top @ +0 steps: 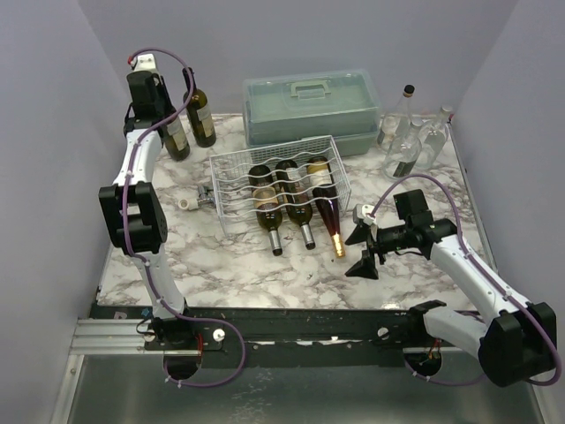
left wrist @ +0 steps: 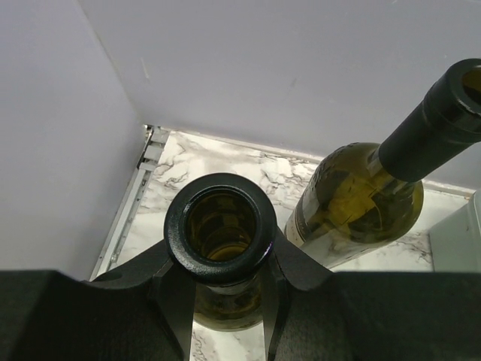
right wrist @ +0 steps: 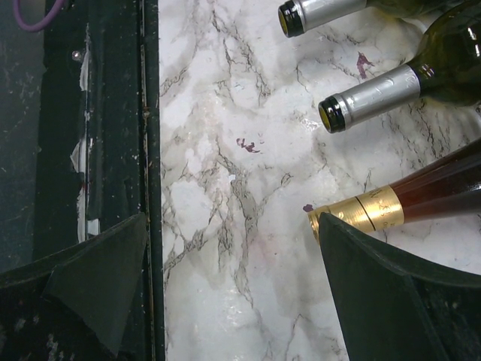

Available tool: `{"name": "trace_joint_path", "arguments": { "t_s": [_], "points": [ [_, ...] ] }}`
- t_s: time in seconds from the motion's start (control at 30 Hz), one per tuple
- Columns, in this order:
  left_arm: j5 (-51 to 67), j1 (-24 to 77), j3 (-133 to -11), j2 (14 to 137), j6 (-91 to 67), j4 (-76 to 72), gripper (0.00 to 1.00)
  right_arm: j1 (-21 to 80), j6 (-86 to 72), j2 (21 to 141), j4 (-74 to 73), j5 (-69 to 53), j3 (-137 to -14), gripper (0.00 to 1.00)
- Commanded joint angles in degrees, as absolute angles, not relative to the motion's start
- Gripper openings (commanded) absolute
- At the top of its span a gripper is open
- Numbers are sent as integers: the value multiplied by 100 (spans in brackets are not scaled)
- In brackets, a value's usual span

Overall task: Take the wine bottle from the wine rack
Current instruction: Place the wine bottle at the corner of the board.

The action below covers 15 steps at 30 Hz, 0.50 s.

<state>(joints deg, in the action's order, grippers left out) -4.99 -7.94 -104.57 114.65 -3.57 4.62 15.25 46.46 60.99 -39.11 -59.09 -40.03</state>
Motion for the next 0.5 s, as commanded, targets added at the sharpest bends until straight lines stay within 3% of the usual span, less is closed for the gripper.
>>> {"name": "trace_joint_path", "arguments": {
  "t_s": [0.0, 0.23, 0.47],
  "points": [
    [-587, -860, -10815, 11466, -322, -185, 7, 1483, 4720, 6154, -4021, -5796, -4162, 99],
    [-568, -870, -10828, 11533, -349, -141, 20, 1485, 4720, 6195, -4017, -5799, -4159, 99],
    [-554, -904, -10858, 11566, -450, -70, 51, 1476, 4720, 6209, -4017, -5790, -4162, 99]
  ]
}}
